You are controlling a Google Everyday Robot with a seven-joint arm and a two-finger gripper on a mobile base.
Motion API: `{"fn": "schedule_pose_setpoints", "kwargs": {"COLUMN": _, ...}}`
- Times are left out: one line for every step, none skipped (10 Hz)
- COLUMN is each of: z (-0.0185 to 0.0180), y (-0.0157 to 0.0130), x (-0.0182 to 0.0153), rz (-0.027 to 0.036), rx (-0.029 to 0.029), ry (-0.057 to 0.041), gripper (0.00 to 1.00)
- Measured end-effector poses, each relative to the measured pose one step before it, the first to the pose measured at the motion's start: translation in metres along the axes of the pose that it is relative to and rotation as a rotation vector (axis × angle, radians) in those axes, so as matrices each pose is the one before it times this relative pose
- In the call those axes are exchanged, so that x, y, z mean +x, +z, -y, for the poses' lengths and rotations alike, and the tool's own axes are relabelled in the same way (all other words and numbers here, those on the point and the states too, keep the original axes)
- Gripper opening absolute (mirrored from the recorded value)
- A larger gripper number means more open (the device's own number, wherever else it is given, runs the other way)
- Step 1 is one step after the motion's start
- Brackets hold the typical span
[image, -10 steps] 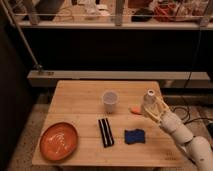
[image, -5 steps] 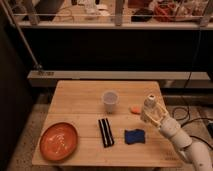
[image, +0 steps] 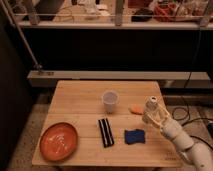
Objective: Stand the bottle upright
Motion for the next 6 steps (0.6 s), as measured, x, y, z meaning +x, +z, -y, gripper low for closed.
{"fn": "schedule_pose_setpoints", "kwargs": {"z": 0.00261, "y": -0.00342, "x": 0.00093, "rz": 0.00217, "rx": 0.00486, "ry": 0.00045, "gripper": 0.06}}
{"fn": "schedule_pose_setpoints", "kwargs": {"z": 0.00238, "y": -0.00342, "x": 0.00208, "rz": -0.00064, "rx": 0.00568, "ry": 0.00041, "gripper": 0.06}}
{"fn": "schedule_pose_setpoints", "kwargs": {"z": 0.00146, "y": -0.00197, "x": 0.00108, "rz": -0.00238, "rx": 0.00342, "ry": -0.00089, "gripper": 0.06}}
{"fn": "schedule_pose_setpoints", "kwargs": {"z": 0.00078, "y": -0.00170, "x": 0.00163, "rz": -0.00424, "rx": 0.00262, "ry": -0.00119, "gripper": 0.06}}
{"fn": "schedule_pose_setpoints", "kwargs": {"z": 0.00048, "y": -0.00172, "x": 0.00047, "rz": -0.00652, "rx": 0.00161, "ry": -0.00437, "gripper": 0.06}}
{"fn": "schedule_pose_setpoints", "kwargs": {"z": 0.00107, "y": -0.00412, "x": -0.00024, "rz": -0.00562, "rx": 0.00640, "ry": -0.00483, "gripper": 0.06}}
